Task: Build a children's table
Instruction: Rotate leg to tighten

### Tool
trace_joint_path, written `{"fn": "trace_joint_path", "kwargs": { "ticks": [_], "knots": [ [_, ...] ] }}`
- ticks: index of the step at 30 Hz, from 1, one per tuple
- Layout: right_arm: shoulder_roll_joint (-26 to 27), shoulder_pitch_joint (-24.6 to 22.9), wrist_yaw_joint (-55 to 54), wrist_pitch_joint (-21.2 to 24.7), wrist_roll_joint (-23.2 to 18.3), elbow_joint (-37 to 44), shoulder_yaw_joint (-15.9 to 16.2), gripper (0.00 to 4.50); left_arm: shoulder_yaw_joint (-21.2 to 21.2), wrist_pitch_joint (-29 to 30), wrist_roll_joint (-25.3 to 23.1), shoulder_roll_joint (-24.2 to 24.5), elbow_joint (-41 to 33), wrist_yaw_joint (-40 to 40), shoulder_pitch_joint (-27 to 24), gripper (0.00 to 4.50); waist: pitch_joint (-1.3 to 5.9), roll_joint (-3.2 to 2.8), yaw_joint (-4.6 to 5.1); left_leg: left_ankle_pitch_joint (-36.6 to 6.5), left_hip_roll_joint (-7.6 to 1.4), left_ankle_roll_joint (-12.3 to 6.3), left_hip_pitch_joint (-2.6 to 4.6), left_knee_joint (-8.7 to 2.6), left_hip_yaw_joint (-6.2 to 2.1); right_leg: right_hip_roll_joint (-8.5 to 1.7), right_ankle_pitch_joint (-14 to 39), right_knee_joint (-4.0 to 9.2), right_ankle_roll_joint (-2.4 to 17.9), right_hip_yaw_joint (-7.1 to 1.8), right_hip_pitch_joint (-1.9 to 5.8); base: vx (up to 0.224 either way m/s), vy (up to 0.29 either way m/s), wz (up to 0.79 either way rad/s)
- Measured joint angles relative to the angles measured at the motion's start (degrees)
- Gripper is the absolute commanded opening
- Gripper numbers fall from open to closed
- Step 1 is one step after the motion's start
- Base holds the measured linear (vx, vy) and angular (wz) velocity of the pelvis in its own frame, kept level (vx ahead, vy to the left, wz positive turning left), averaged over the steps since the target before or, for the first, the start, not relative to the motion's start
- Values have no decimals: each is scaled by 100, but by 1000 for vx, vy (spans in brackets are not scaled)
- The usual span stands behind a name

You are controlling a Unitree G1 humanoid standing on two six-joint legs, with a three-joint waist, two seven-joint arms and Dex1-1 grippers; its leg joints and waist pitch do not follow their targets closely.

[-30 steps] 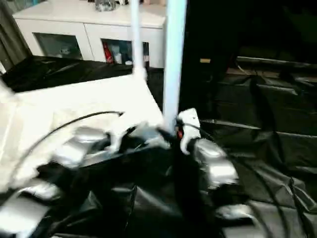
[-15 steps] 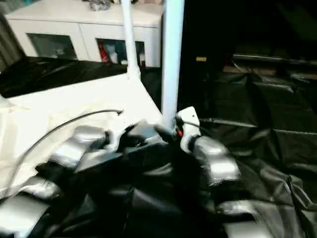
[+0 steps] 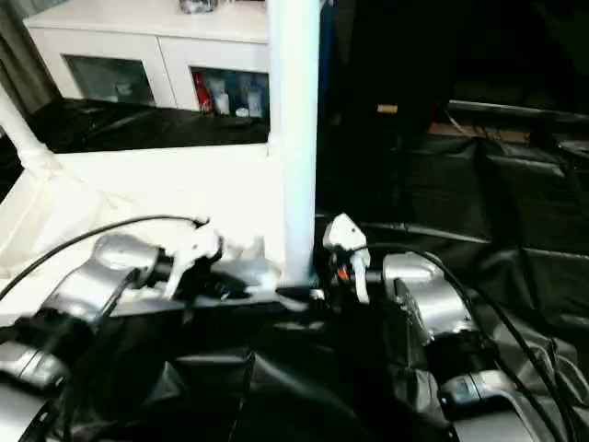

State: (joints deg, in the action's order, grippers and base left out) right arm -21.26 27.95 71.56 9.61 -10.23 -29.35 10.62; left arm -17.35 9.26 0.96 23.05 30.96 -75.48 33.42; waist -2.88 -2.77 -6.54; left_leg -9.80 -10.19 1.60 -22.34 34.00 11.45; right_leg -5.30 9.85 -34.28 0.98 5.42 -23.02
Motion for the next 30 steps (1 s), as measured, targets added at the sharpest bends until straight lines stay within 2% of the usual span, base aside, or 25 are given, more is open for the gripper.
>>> {"fn": "trace_joint_path", "kwargs": {
  "ticks": [2,3,11,14,15,18,21,23,26,27,30],
  "knots": [
    [14,-21,0,1,-2,1,0,312,-2,39,0,2,-45,-8,-18,0,0,0,-3,0,0,0,1,0,0,0,0,-5,0,0,0,0,0,0],
    [29,-32,-3,11,-3,4,-5,289,-2,50,0,5,-46,-10,-21,0,0,-1,-4,0,0,0,1,0,0,0,0,-7,-1,0,0,0,0,0],
    [179,-200,-309,115,-47,174,-134,261,17,156,-2,-86,-88,152,-56,0,2,-9,-3,0,0,1,5,0,-1,0,1,-8,-1,0,2,0,0,0],
    [374,-234,-967,106,-1,119,-266,259,89,194,-35,-204,56,529,-2,0,2,-14,22,-1,0,3,28,-2,-1,0,1,-13,-1,-1,16,0,0,0],
    [654,-202,-1601,98,76,-37,-473,259,189,197,-97,-379,288,914,97,0,2,-13,50,0,0,4,42,-6,-2,0,1,-14,-1,-1,27,0,0,0],
    [1064,-106,-2725,104,162,-248,-798,258,297,245,-194,-732,643,1583,303,0,-1,-26,134,1,7,6,45,-8,-7,-3,14,-7,-24,0,25,0,0,0],
    [1477,57,-3843,-31,296,-529,-1064,257,464,352,-198,-1156,1124,2256,566,0,-4,-41,164,1,10,6,51,-8,-11,-4,15,11,-25,0,33,0,0,0],
    [1614,173,-4358,-139,416,-706,-1097,257,537,366,-199,-1350,1377,2561,703,0,-1,-70,165,1,16,6,50,-11,-13,-7,15,31,-25,1,33,0,0,0],
    [1628,176,-4479,-257,438,-752,-1097,257,559,363,-200,-1437,1475,2661,740,0,9,-103,159,2,26,4,50,-11,-12,-13,15,37,-26,-6,36,0,0,0],
    [1630,174,-4464,-263,416,-753,-1120,326,561,339,-207,-1442,1488,2660,741,0,13,-110,154,2,26,4,49,-11,-12,-13,15,38,-26,-6,36,0,0,0],
    [1590,163,-4216,-239,412,-736,-1132,351,561,320,-241,-1440,1487,2617,742,0,15,-114,153,2,25,3,46,-12,-12,-13,14,38,-26,-5,36,0,0,0]
  ]
}}
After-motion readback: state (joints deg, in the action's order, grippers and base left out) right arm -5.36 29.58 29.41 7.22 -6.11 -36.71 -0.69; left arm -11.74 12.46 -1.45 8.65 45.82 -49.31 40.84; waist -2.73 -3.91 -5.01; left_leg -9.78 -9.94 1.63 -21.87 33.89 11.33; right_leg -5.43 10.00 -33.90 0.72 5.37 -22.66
